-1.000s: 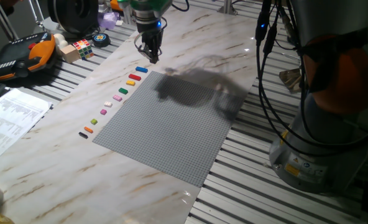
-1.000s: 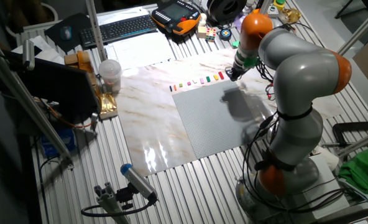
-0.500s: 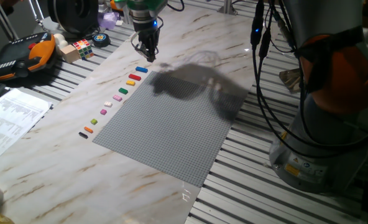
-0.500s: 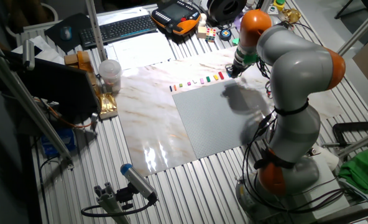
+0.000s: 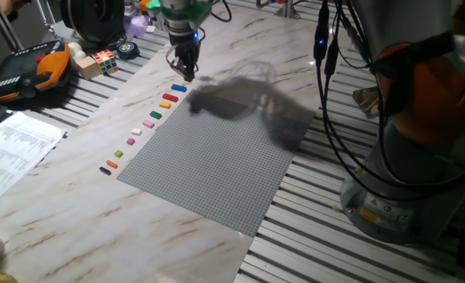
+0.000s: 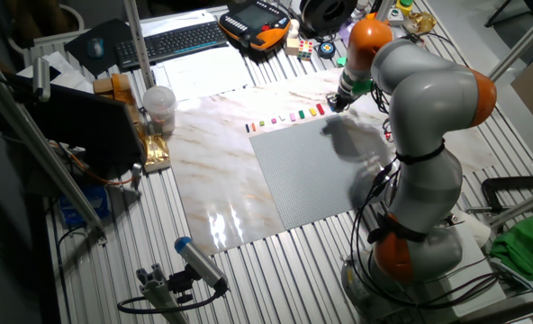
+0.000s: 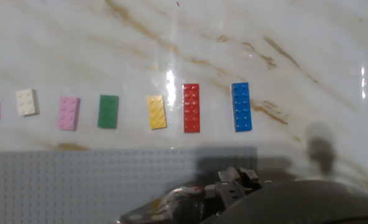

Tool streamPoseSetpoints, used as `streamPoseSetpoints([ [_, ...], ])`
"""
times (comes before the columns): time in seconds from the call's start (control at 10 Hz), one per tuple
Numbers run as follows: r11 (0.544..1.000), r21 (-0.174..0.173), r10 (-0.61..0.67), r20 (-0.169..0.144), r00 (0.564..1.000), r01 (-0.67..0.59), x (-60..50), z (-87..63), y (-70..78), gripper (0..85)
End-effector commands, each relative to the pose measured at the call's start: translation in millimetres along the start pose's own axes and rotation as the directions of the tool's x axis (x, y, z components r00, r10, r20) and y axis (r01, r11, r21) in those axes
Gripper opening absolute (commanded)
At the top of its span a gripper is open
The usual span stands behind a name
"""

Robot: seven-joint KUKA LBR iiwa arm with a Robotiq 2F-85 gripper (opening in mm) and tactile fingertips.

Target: Build with small Lego blocks

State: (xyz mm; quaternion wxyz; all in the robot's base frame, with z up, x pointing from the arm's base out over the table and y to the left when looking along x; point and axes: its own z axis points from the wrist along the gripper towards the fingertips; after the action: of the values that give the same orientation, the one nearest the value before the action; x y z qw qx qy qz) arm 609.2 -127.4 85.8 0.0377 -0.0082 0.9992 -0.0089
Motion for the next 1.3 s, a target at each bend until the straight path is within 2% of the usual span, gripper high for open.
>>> streamPoseSetpoints([
  [0.0, 1.0, -0.002, -0.001, 0.009, 1.0, 0.001, -1.8, 7.4, -1.7, 0.7],
  [0.3, 1.0, -0.022, -0.007, 0.013, 1.0, 0.008, -9.5, 19.6, -0.4, 0.7],
  [0.5, 1.0, -0.011, -0.013, 0.019, 1.0, 0.013, -13.9, 23.8, -2.9, 0.7],
  [0.7, 1.0, -0.019, -0.023, 0.01, 1.0, 0.023, -19.9, 27.5, -8.6, 0.7],
  [1.2, 1.0, -0.006, -0.024, 0.009, 1.0, 0.024, -26.7, 33.6, -11.2, 0.7],
])
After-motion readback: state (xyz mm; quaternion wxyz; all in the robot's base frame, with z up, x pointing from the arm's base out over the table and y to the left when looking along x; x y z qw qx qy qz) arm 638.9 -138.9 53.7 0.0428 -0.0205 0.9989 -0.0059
